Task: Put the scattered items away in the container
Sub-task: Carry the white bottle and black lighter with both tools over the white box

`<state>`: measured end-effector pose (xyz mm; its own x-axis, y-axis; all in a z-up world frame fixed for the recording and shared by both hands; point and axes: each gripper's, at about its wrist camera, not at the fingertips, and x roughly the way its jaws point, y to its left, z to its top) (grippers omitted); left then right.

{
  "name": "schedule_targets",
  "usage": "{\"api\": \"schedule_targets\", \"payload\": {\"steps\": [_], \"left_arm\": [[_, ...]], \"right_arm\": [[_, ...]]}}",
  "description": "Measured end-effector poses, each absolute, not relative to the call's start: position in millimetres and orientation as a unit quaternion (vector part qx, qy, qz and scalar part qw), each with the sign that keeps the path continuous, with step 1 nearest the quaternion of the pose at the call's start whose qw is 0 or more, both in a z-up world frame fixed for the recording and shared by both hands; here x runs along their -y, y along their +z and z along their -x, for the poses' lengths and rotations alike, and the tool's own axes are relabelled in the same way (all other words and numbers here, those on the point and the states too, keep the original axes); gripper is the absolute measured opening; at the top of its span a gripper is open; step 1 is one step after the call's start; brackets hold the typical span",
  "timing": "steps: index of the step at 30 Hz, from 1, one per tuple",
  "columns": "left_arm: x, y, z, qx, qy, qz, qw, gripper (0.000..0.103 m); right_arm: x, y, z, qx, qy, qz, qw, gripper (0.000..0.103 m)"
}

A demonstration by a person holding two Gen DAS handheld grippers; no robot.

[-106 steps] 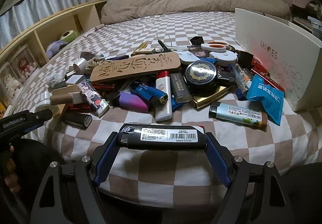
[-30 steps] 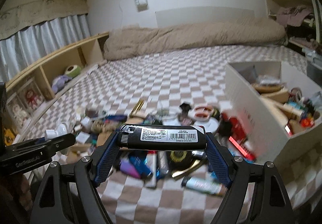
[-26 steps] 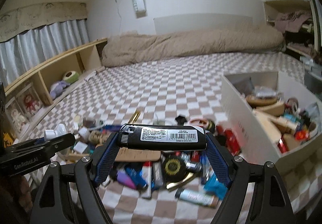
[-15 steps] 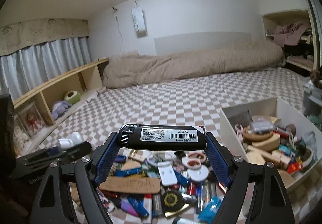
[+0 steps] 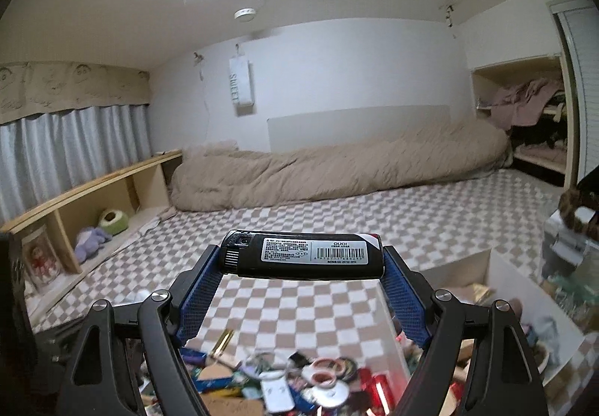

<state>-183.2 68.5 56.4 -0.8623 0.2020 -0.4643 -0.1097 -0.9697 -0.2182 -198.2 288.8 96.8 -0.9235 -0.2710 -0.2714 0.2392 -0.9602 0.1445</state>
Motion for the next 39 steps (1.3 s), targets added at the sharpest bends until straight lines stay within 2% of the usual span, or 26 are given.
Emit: {"api": "schedule_targets", "payload": {"steps": [7, 11, 16, 20, 30, 39], "left_arm": [[-101, 49, 198, 0.090, 0.956, 0.255, 0.114, 0.053], [-120, 43, 206, 0.088, 0.952, 0.263, 0.130, 0.053], [-144, 35, 217, 0.083, 0.946, 0.276, 0.149, 0.053], [-164, 29, 226, 0.078, 0.940, 0.287, 0.165, 0.053], [-206, 19, 242, 0.064, 0.924, 0.320, 0.198, 0.053], [-245, 6, 258, 0.066, 0.901, 0.360, 0.232, 0.053]], "right_arm": [[-326, 75, 220, 0.060, -0.980, -0.173, 0.074, 0.084], [-353, 51, 236, 0.044, -0.975, -0.217, 0.012, 0.084], [-395, 22, 249, 0.072, -0.959, -0.273, -0.035, 0.084], [-412, 7, 253, 0.062, -0.949, -0.302, -0.068, 0.084], [-436, -23, 256, -0.008, -0.924, -0.369, -0.101, 0.083], [-472, -33, 249, 0.033, -0.914, -0.393, -0.093, 0.084]]}}
